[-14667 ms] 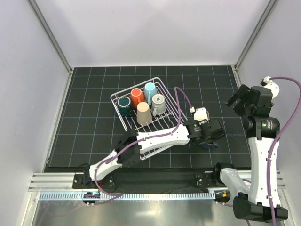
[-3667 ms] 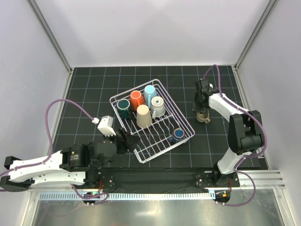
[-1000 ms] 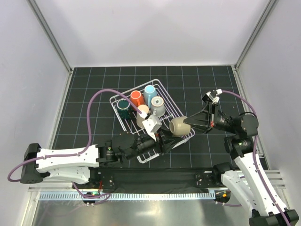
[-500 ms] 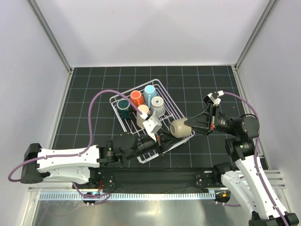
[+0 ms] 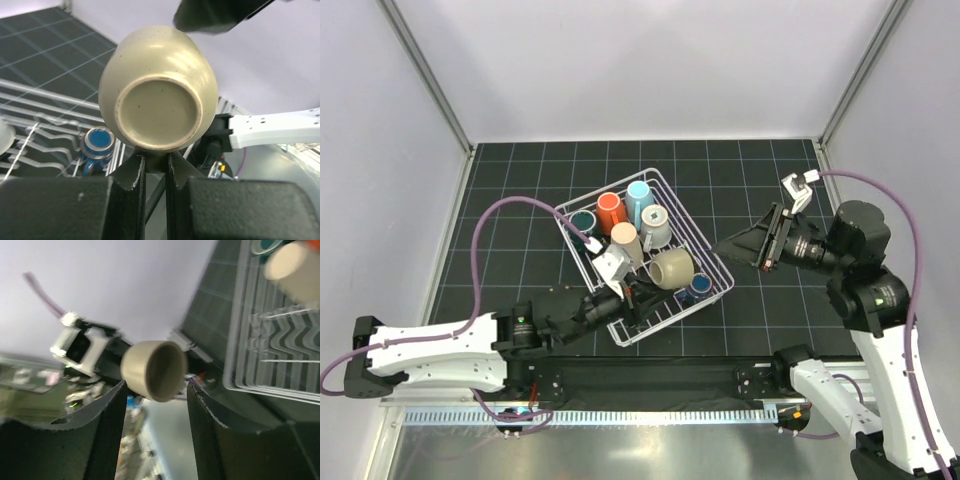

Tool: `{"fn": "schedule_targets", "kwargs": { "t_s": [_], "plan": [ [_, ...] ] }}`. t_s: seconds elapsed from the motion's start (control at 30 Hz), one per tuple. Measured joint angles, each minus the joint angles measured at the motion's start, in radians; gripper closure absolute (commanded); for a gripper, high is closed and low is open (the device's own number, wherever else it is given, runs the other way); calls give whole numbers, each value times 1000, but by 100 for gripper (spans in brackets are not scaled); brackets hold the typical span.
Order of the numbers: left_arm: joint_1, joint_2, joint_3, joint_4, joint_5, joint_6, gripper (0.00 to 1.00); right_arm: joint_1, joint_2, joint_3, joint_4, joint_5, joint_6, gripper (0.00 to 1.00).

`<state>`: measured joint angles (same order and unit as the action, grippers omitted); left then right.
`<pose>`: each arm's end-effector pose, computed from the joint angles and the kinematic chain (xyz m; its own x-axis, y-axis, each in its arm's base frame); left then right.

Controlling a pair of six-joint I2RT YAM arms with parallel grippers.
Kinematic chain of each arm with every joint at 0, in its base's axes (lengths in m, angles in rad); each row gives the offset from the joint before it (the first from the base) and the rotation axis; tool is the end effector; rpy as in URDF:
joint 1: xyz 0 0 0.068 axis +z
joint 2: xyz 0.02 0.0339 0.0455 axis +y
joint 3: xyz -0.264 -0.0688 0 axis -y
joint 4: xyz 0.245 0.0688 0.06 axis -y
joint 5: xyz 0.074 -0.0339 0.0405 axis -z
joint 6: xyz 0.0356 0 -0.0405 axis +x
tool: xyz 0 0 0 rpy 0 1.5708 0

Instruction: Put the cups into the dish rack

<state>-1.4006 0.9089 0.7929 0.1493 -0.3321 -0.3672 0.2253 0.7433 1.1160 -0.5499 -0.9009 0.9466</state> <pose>0.0480 -0.2106 0.3566 -0.3094 -0.2034 -0.9289 0.8201 0.4374 -0.3689 0.1171 0.0555 0.4203 -0.8233 0.3282 -0.4632 -0.3812 0.2849 0.8795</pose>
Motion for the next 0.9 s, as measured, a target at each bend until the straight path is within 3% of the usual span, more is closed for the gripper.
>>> {"fn": "schedule_targets", "kwargs": {
  "t_s": [0.23, 0.37, 0.5, 0.9],
  "plan": [
    [28, 19, 74, -299, -56, -32, 100, 0, 19, 187, -384, 357, -353, 47],
    [165, 118, 141, -454, 67, -66, 100, 0, 14, 206, -478, 474, -448, 47],
    [271, 191, 146, -555, 151, -75, 100, 0, 18, 206, -530, 536, -502, 47],
    [272, 380, 171, -668, 311, -24, 100, 0, 29, 192, -546, 581, -553, 47]
  ]
}}
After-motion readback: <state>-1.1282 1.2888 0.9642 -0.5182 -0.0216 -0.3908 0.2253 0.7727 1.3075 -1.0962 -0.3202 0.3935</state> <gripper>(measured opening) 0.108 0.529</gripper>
